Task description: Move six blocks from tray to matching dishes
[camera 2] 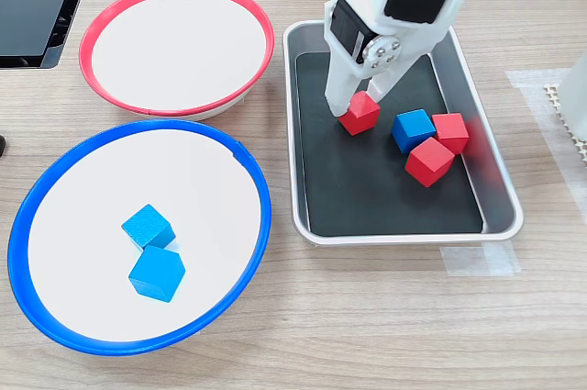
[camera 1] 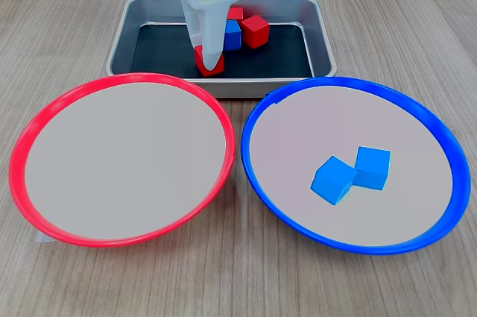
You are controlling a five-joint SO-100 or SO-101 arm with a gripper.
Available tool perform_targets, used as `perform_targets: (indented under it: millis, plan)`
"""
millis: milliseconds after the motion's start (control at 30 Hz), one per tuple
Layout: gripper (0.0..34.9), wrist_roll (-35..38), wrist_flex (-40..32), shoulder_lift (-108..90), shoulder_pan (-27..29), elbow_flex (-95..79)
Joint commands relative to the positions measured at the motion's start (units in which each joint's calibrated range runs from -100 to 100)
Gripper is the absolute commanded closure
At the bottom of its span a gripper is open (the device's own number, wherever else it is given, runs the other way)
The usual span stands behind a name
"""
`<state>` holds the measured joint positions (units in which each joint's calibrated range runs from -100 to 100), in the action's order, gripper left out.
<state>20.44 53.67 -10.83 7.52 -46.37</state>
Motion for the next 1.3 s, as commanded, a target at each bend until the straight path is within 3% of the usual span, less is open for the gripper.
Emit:
perform_targets:
  millis: [0,100,267,400,567,600,667,733,833,933,1000,1067,1100,1267]
  plan:
    - [34.7,1.6,1.3,0.3,0.0,2.5]
    - [34.8,0.5,7.7,0.8,0.0,11.3]
    - [34.8,-7.6,16.4,8.7,1.7,39.6]
    - [34.8,-12.5,16.0,20.4,3.4,58.9]
    - [34.7,-13.7,10.3,31.2,5.1,65.6]
    - [33.7,-13.4,8.9,32.1,5.3,65.2]
    - [25.6,-12.7,6.0,32.6,5.6,63.2]
    - [15.4,-12.0,3.3,31.4,5.7,59.6]
    - [13.3,-11.2,3.1,26.8,5.7,55.0]
    - [19.3,-10.4,5.3,19.5,5.2,48.1]
    - [20.4,-9.7,5.8,13.8,5.0,41.7]
    - [31.9,-8.4,6.7,7.0,4.8,33.9]
    - [34.6,-7.3,7.9,3.3,4.7,29.6]
    - [34.6,-1.3,11.2,-13.7,4.5,6.6]
